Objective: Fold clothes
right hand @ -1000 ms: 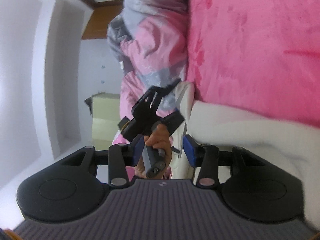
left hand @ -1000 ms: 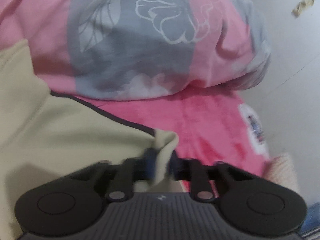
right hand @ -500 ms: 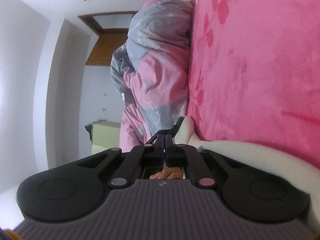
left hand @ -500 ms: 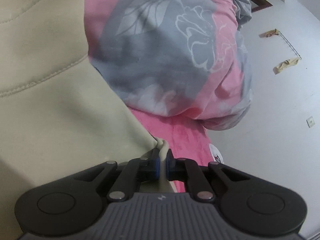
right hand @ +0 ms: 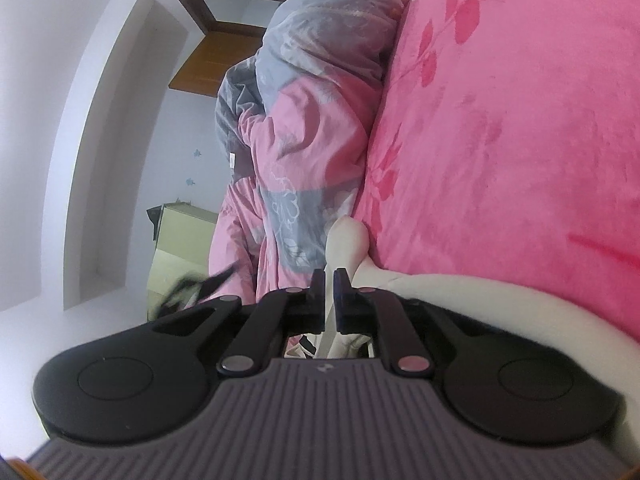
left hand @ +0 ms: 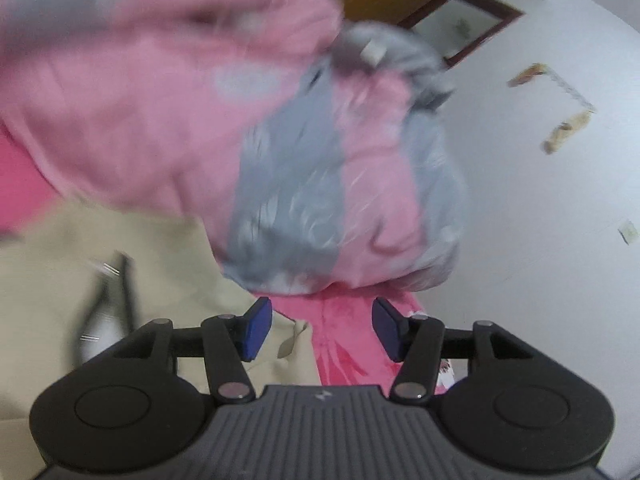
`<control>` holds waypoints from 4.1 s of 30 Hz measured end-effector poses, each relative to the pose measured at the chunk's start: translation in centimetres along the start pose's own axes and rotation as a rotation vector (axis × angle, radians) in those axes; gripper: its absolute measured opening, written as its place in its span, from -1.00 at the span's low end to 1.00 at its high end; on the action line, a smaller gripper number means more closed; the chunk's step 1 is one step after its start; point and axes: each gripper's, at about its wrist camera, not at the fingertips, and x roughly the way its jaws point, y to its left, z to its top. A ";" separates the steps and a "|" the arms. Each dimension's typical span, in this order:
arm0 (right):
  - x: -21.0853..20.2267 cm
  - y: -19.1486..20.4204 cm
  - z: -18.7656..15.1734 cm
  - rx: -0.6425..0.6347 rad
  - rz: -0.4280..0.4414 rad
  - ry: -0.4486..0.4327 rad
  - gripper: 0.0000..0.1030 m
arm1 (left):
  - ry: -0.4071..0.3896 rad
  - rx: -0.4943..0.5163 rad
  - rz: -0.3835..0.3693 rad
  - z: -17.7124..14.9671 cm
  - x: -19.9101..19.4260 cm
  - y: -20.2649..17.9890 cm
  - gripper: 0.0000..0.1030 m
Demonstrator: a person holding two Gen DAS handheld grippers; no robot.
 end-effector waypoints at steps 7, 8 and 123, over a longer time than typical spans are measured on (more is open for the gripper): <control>0.0 0.0 0.1 -0.014 0.023 0.025 -0.74 | -0.013 0.232 0.214 -3.5 -19.5 -3.9 0.17; 0.1 0.0 0.1 -0.019 0.028 0.031 -0.65 | -0.006 0.258 0.238 -4.7 -21.7 -4.1 0.18; 15.5 11.4 -2.3 -1.132 -0.675 0.705 -0.99 | -0.045 0.526 0.421 -19.6 -17.5 10.0 0.29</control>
